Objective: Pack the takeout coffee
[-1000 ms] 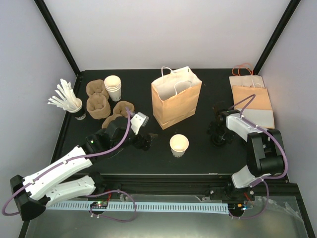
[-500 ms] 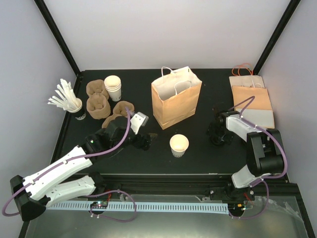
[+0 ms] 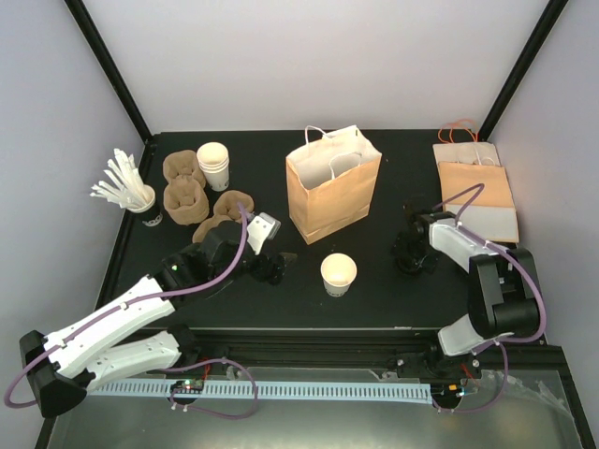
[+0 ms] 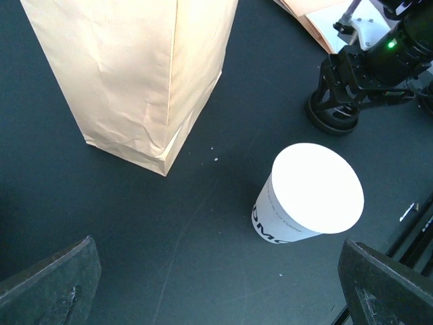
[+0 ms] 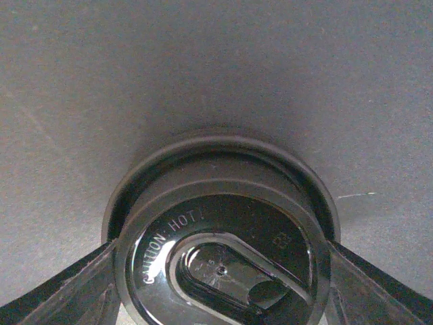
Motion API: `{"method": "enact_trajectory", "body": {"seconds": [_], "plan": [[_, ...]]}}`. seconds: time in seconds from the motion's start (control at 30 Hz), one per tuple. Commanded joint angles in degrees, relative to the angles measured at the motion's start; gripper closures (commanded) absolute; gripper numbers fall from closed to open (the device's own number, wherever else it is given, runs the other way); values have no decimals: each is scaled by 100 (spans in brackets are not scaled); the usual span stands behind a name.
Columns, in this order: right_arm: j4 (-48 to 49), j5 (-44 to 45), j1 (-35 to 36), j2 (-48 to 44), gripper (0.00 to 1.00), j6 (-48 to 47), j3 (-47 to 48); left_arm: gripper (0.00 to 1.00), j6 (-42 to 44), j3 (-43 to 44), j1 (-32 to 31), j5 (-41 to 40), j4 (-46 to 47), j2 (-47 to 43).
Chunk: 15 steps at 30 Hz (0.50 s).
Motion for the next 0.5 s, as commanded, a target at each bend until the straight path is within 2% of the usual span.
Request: {"method": "enact_trajectory", "body": {"seconds": [0.0,0.23,0.47], "plan": [[-85,-248,-35,-423,24,-188,-26,1,44,31,37,-63,-94,-85],[-558,-872,96,-1532,24,-899,26,1,11,-66,52,18,25,-15],[-1004,-1592,1049,-2546,25,-1655,379,1,-288,-342,270,687,418,142]]}}
